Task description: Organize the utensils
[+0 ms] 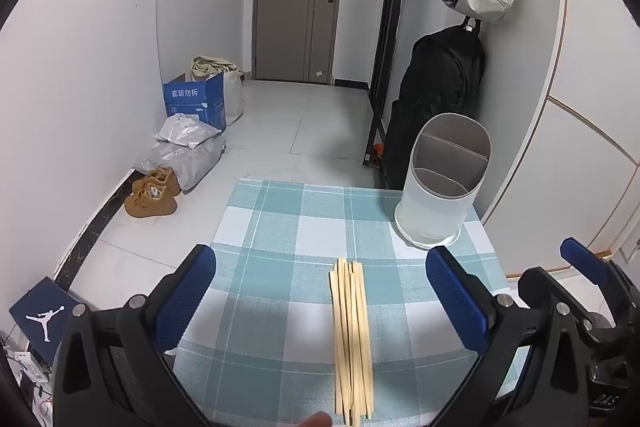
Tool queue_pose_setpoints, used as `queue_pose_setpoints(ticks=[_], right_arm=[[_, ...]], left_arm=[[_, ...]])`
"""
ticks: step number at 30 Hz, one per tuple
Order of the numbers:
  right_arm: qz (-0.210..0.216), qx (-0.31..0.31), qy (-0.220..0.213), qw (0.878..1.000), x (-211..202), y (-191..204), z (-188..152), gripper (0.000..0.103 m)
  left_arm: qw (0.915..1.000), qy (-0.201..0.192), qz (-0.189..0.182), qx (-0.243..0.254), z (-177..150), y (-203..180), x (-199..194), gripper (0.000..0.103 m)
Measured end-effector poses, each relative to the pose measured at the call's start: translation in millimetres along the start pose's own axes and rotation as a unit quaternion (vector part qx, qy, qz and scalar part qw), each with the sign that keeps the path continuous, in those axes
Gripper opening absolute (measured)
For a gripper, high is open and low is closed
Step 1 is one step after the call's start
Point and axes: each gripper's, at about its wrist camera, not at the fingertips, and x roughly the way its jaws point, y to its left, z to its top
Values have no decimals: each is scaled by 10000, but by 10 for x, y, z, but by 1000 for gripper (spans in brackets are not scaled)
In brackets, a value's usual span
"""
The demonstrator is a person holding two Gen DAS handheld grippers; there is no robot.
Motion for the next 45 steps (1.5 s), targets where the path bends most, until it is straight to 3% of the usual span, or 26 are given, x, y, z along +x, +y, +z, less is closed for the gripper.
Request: queue_pose_setpoints(ticks=[45], right_arm=[[53,48,-61,10000,8,9,-10,103]], left_arm=[[9999,65,-71,-68,-6,23,103,102]])
